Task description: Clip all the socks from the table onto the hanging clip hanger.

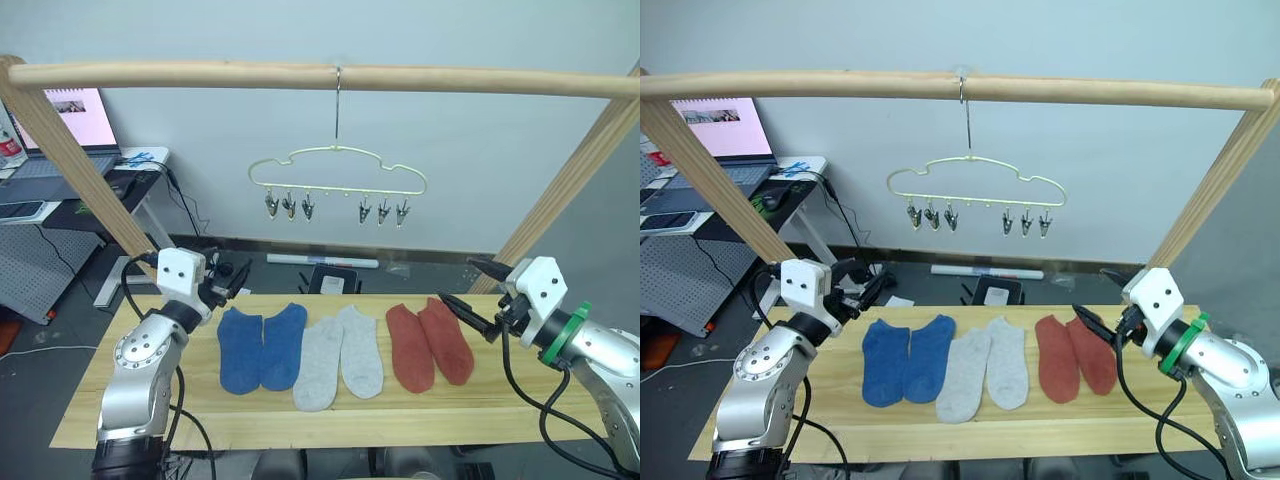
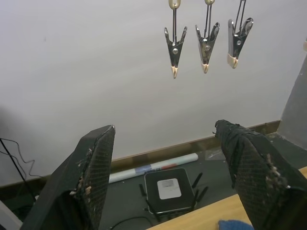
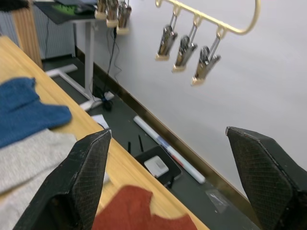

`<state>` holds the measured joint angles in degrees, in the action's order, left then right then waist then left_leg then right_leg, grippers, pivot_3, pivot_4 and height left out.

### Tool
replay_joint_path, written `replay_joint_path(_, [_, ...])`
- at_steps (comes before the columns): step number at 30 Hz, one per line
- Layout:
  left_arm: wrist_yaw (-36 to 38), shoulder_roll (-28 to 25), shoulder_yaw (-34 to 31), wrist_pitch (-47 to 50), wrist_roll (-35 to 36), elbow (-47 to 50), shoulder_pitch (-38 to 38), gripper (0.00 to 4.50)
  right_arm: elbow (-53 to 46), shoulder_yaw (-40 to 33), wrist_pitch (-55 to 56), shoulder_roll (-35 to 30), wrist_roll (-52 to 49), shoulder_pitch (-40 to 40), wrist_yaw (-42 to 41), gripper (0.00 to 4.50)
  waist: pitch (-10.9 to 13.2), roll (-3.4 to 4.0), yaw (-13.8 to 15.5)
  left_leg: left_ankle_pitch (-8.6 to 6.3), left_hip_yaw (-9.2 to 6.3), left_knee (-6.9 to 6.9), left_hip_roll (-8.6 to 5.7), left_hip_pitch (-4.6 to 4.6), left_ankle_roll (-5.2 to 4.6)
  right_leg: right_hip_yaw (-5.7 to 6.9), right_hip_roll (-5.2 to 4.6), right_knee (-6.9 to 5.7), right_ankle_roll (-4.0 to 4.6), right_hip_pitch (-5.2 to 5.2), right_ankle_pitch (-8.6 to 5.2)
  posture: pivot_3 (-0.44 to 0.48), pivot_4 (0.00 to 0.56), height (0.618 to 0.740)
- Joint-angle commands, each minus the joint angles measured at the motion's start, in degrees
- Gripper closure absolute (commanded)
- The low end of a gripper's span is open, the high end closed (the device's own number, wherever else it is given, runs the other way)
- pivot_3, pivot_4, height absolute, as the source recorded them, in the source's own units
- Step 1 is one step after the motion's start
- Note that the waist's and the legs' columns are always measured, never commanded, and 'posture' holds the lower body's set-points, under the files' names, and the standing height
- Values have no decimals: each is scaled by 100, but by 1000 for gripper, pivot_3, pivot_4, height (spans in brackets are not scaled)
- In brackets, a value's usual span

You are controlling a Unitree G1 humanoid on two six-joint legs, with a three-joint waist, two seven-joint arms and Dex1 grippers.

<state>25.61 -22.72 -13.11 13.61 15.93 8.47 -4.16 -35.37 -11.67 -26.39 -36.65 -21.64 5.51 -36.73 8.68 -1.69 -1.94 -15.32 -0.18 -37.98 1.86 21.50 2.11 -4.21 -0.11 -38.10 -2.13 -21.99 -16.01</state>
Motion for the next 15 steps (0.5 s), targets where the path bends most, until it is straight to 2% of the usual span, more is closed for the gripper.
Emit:
replay_joint_path(1, [-92,40,64,198,75,35,-254,917,-396,-38,-303,66,-228,-162,231,503,85,-2,-7,0,-3,0,0,6,0,1,0,1,2,-5,1,-86,216,740])
replay_joint_path(6, [-112,85,68,416,143,-67,-602,917,-620,69,-653,168,-323,-236,505,503,245,-4,-17,-1,-33,-1,-1,36,-1,10,-3,2,3,-27,2,-102,253,740])
replay_joint_path(15, [13,-9,108,433,207,-320,-1140,917,-982,217,-1102,330,-532,-405,872,503,479,-1,-97,-1,-69,1,-4,49,-2,24,-6,4,3,-30,2,-118,271,740])
